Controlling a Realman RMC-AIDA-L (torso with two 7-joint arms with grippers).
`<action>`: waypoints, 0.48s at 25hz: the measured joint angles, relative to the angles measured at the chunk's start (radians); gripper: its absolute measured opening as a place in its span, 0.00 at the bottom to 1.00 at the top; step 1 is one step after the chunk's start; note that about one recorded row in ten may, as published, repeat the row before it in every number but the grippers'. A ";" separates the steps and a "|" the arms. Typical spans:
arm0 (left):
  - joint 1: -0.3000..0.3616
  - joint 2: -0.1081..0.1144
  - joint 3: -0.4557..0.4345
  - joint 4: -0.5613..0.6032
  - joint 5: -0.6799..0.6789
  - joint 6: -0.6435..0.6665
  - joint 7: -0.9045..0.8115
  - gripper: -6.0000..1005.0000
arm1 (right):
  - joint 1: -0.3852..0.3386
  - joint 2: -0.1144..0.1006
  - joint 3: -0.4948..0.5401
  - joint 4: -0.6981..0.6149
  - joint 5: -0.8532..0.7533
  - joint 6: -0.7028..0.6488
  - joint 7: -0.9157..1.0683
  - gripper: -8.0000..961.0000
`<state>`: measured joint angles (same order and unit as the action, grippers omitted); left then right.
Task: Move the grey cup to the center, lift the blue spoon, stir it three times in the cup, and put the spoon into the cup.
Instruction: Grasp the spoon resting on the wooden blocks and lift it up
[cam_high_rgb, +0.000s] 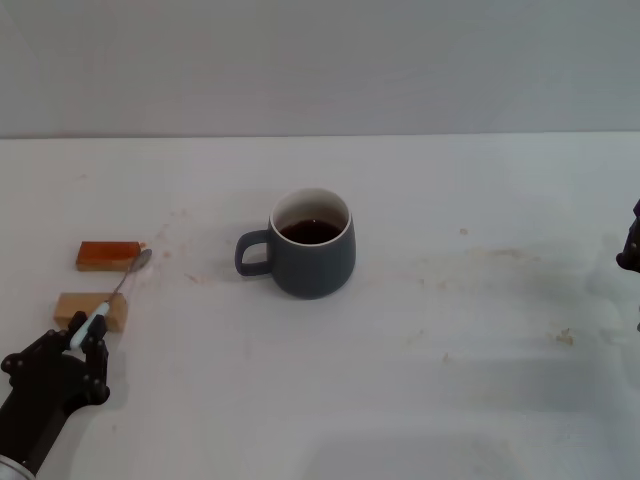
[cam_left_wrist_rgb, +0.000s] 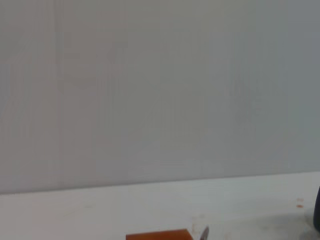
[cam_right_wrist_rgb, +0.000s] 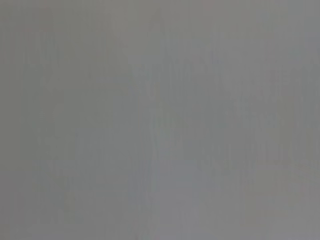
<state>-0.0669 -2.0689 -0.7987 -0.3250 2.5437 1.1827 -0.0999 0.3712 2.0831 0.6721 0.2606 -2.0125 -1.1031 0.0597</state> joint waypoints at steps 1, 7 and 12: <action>0.000 0.000 0.000 0.000 0.000 0.000 0.000 0.17 | 0.000 0.000 0.000 0.000 0.000 0.000 0.000 0.01; 0.005 0.007 0.011 -0.022 0.001 0.052 0.013 0.15 | 0.000 0.000 0.000 0.000 0.000 0.000 0.000 0.01; 0.004 0.008 0.012 -0.023 0.007 0.092 0.014 0.15 | -0.001 0.000 0.000 0.000 0.000 0.000 0.000 0.01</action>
<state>-0.0626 -2.0612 -0.7867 -0.3482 2.5507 1.2748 -0.0861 0.3702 2.0831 0.6718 0.2608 -2.0125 -1.1028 0.0597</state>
